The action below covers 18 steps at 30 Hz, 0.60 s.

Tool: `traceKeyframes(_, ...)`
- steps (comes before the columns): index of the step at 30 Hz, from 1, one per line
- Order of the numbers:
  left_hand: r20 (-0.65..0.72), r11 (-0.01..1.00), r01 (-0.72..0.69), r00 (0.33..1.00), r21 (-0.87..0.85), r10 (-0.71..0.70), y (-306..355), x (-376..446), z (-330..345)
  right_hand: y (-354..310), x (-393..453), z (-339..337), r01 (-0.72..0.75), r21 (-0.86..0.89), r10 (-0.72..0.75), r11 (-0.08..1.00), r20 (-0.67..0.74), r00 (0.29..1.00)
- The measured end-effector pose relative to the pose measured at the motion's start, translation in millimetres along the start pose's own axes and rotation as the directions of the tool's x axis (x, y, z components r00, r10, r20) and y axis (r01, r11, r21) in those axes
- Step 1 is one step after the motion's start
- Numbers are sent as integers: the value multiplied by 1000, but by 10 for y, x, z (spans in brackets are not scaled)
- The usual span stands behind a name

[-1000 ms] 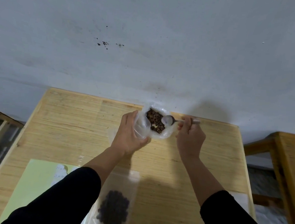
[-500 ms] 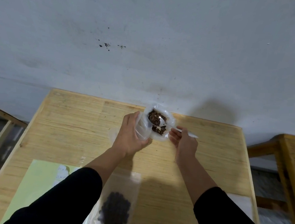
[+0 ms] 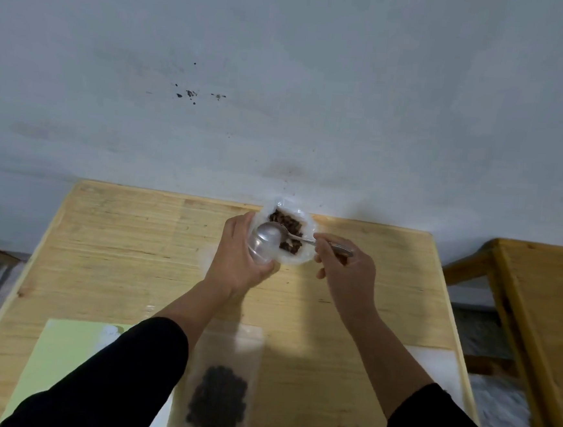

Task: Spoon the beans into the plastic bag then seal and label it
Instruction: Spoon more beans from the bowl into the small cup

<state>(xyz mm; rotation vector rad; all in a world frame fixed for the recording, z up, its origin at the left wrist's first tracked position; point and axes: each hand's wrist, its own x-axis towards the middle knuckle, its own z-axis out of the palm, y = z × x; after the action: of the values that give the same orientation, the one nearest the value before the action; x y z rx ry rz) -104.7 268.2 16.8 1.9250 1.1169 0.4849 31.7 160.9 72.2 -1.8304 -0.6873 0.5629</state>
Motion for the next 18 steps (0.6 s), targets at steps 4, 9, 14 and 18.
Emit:
traceKeyframes(4, -5, 999, -42, 999, -9, 42, 14, -29, -68, 56, -182, -89, -55, -73, 55, 996, 3, 998)
traceKeyframes(9, 13, 997, -72, 997, -18, 73, 36, -49, -91, 276, -387, -112, -201, -122, 210, 972, 68, 975)
traceKeyframes(14, 3, 995, -93, 996, -29, 93, 124, -131, -48, 425, -393, -233, -297, 107, 304, 949, -57, 951)
traceKeyframes(18, -42, 996, -80, 996, -32, 79, 160, -224, 51, 676, -172, -399, -380, 76, 388, 922, -162, 907)
